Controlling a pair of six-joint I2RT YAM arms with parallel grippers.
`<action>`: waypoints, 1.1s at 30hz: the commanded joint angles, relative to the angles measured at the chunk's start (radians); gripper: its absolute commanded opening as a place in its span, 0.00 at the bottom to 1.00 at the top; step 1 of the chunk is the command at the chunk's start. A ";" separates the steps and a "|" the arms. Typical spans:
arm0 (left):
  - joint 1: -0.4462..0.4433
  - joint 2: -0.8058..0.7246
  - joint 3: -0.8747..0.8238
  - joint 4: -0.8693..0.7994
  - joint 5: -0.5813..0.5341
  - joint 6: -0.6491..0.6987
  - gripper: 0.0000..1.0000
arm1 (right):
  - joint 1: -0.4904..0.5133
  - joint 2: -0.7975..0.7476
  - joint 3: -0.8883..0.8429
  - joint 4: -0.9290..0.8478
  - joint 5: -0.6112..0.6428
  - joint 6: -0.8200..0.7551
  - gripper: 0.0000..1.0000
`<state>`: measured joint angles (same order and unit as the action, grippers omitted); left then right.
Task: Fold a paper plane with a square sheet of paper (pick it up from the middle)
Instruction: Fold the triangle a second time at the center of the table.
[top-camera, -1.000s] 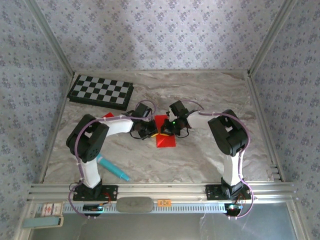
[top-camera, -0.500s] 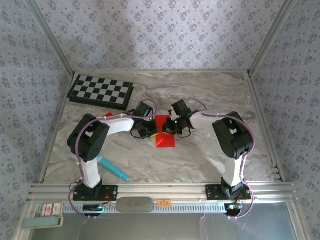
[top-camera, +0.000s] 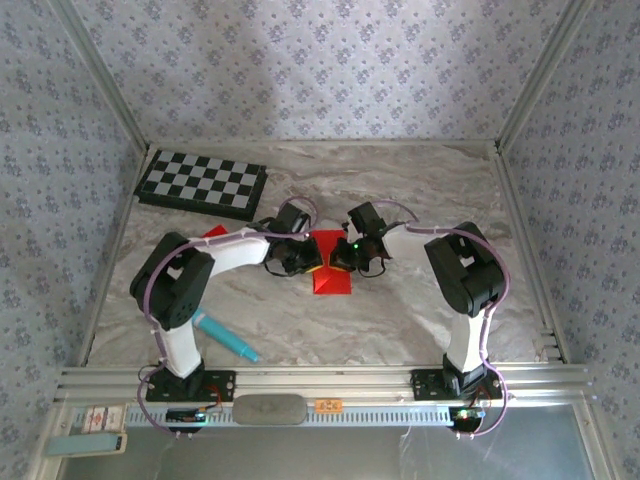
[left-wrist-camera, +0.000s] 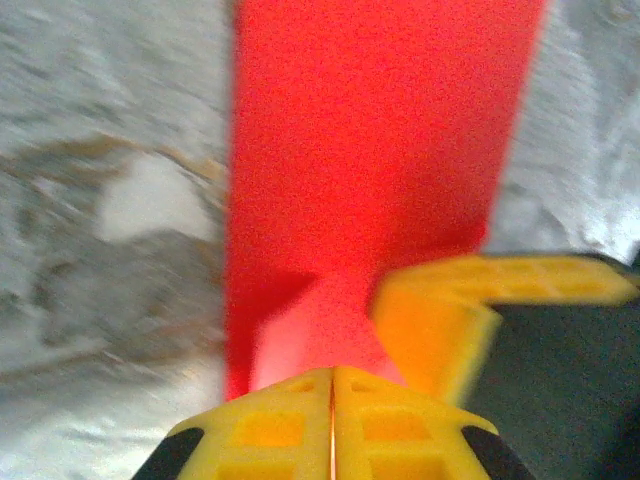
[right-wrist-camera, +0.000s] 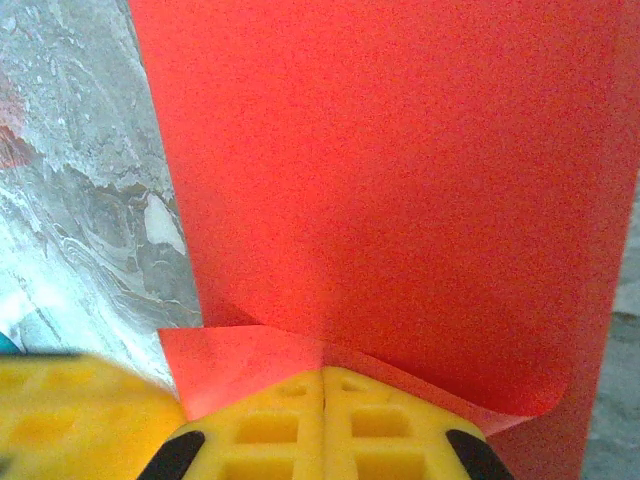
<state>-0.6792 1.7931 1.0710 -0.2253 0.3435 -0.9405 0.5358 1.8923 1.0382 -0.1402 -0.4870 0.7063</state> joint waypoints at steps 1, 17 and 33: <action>-0.027 -0.073 0.016 0.005 0.004 -0.010 0.10 | -0.013 0.063 -0.035 -0.076 0.084 0.002 0.00; -0.077 -0.043 -0.077 0.037 0.023 -0.054 0.10 | -0.018 0.077 -0.030 -0.086 0.089 0.016 0.00; -0.077 0.017 -0.064 -0.022 0.023 0.073 0.07 | -0.023 0.094 -0.020 -0.104 0.091 0.015 0.00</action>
<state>-0.7490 1.7939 1.0039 -0.2123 0.3550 -0.9100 0.5228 1.9053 1.0428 -0.1417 -0.5171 0.7174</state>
